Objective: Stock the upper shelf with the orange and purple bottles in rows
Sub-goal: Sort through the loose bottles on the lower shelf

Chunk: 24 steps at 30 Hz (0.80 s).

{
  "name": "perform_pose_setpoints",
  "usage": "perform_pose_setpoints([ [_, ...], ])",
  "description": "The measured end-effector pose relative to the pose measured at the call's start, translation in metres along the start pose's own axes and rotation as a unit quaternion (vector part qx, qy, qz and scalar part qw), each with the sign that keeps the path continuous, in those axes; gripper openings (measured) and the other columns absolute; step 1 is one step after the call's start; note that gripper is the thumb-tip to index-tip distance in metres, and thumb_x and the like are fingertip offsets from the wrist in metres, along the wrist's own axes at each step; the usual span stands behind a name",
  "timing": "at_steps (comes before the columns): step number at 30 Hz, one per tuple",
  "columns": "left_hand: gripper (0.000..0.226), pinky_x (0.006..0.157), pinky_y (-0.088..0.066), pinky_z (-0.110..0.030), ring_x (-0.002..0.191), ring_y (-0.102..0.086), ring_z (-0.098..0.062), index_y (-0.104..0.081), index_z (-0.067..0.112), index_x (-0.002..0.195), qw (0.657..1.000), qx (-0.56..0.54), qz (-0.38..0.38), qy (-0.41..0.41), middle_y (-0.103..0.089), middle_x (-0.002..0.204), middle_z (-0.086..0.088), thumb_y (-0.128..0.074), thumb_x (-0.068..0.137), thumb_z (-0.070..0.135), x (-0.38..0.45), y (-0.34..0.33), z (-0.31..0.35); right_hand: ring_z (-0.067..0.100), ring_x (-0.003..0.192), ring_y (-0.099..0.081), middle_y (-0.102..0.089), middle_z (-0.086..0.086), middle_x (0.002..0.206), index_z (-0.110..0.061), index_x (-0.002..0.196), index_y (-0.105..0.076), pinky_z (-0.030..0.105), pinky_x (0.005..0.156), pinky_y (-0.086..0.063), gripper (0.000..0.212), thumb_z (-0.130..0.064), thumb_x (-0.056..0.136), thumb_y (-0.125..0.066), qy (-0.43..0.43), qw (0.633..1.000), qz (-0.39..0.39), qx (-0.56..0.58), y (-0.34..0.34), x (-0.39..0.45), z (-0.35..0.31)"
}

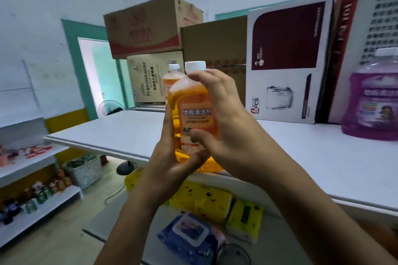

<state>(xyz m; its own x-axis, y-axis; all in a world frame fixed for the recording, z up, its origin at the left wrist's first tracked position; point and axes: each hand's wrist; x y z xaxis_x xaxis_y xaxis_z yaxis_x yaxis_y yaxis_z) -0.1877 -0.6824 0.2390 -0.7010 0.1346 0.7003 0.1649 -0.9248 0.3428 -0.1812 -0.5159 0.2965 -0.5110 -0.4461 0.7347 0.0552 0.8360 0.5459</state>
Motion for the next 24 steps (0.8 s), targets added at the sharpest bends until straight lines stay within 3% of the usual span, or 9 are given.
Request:
perform_pose_setpoints([
  [3, 0.105, 0.092, -0.051, -0.017, 0.116, -0.057, 0.007, -0.001, 0.035, 0.155, 0.998, 0.030, -0.046, 0.013, -0.052, 0.128, 0.037, -0.064, 0.077, 0.066, 0.009, 0.019, -0.011, -0.009, 0.120, -0.038, -0.016, -0.021, 0.154, -0.045, 0.145, -0.027, 0.002, 0.086, -0.045, 0.085, -0.003, 0.087, -0.072, -0.031, 0.999, 0.001, 0.015, -0.013, 0.012, 0.004],
  [5, 0.108, 0.090, -0.048, -0.013, 0.111, -0.056, 0.012, 0.009, 0.042, 0.153, 0.994, 0.054, -0.083, 0.040, -0.050, 0.119, 0.044, -0.059, 0.076, 0.075, 0.017, 0.030, -0.016, -0.011, 0.118, -0.038, -0.017, -0.018, 0.154, -0.042, 0.146, -0.027, -0.001, 0.086, -0.042, 0.084, -0.003, 0.087, -0.072, -0.044, 0.999, 0.008, -0.015, -0.022, 0.021, 0.004],
  [7, 0.110, 0.090, -0.044, -0.013, 0.109, -0.055, 0.013, 0.017, 0.042, 0.151, 0.987, 0.080, -0.131, 0.052, -0.047, 0.122, 0.040, -0.059, 0.076, 0.068, 0.027, 0.040, -0.021, -0.008, 0.115, -0.040, -0.016, -0.015, 0.154, -0.040, 0.146, -0.026, -0.001, 0.088, -0.041, 0.083, -0.003, 0.087, -0.072, -0.057, 0.997, 0.019, -0.047, -0.030, 0.027, 0.005],
  [11, 0.110, 0.102, -0.046, -0.026, 0.118, -0.056, -0.003, 0.020, 0.035, 0.153, 0.972, 0.095, -0.212, 0.045, -0.051, 0.142, 0.013, -0.062, 0.081, 0.050, 0.046, 0.054, -0.034, -0.023, 0.115, -0.032, -0.013, -0.013, 0.155, -0.041, 0.147, -0.024, -0.005, 0.086, -0.037, 0.086, -0.003, 0.087, -0.072, -0.081, 0.991, 0.041, -0.101, -0.043, 0.035, 0.011],
  [13, 0.108, 0.108, -0.045, -0.034, 0.124, -0.055, -0.008, 0.019, 0.033, 0.153, 0.968, 0.082, -0.232, 0.038, -0.049, 0.147, 0.007, -0.065, 0.086, 0.041, 0.052, 0.059, -0.040, -0.011, 0.117, -0.034, -0.012, -0.011, 0.156, -0.040, 0.147, -0.023, -0.005, 0.087, -0.037, 0.086, -0.003, 0.087, -0.072, -0.098, 0.986, 0.044, -0.131, -0.046, 0.038, 0.012],
  [17, 0.105, 0.105, -0.038, -0.025, 0.126, -0.047, -0.005, 0.021, 0.034, 0.153, 0.958, 0.069, -0.277, 0.029, -0.041, 0.147, 0.011, -0.065, 0.093, 0.027, 0.067, 0.068, -0.054, 0.002, 0.126, -0.026, -0.013, -0.007, 0.155, -0.039, 0.150, -0.021, -0.009, 0.088, -0.032, 0.090, -0.007, 0.085, -0.075, -0.118, 0.975, 0.031, -0.183, -0.045, 0.048, 0.017],
  [19, 0.098, 0.106, -0.037, -0.027, 0.124, -0.046, -0.003, 0.013, 0.036, 0.154, 0.955, 0.078, -0.284, 0.028, -0.042, 0.140, 0.016, -0.065, 0.094, 0.025, 0.071, 0.071, -0.063, 0.004, 0.127, -0.028, -0.014, -0.006, 0.155, -0.038, 0.151, -0.020, -0.003, 0.089, -0.036, 0.093, -0.007, 0.084, -0.076, -0.123, 0.969, 0.026, -0.213, -0.045, 0.053, 0.022],
  [21, 0.079, 0.104, -0.036, -0.026, 0.122, -0.048, -0.004, -0.008, 0.036, 0.153, 0.951, 0.102, -0.290, 0.020, -0.045, 0.135, 0.018, -0.062, 0.096, 0.025, 0.072, 0.070, -0.070, 0.009, 0.128, -0.031, -0.015, -0.004, 0.156, -0.037, 0.152, -0.019, 0.009, 0.094, -0.040, 0.094, -0.007, 0.084, -0.076, -0.133, 0.961, 0.023, -0.243, -0.046, 0.060, 0.030],
  [24, 0.058, 0.106, -0.036, -0.031, 0.131, -0.046, -0.016, -0.025, 0.030, 0.149, 0.944, 0.151, -0.291, 0.024, -0.044, 0.148, 0.006, -0.055, 0.099, 0.029, 0.073, 0.068, -0.079, 0.015, 0.127, -0.038, -0.016, 0.001, 0.156, -0.034, 0.152, -0.020, 0.026, 0.098, -0.049, 0.094, -0.004, 0.083, -0.076, -0.157, 0.950, 0.025, -0.268, -0.049, 0.076, 0.047],
])
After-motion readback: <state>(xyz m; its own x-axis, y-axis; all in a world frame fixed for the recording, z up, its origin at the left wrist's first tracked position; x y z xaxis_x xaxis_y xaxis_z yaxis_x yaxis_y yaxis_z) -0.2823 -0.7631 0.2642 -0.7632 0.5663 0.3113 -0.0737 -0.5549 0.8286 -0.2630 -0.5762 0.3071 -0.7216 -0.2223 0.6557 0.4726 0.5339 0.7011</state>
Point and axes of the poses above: each hand's wrist, its own x-axis towards the middle knuckle, its own y-axis out of the back of the hand, z = x × y
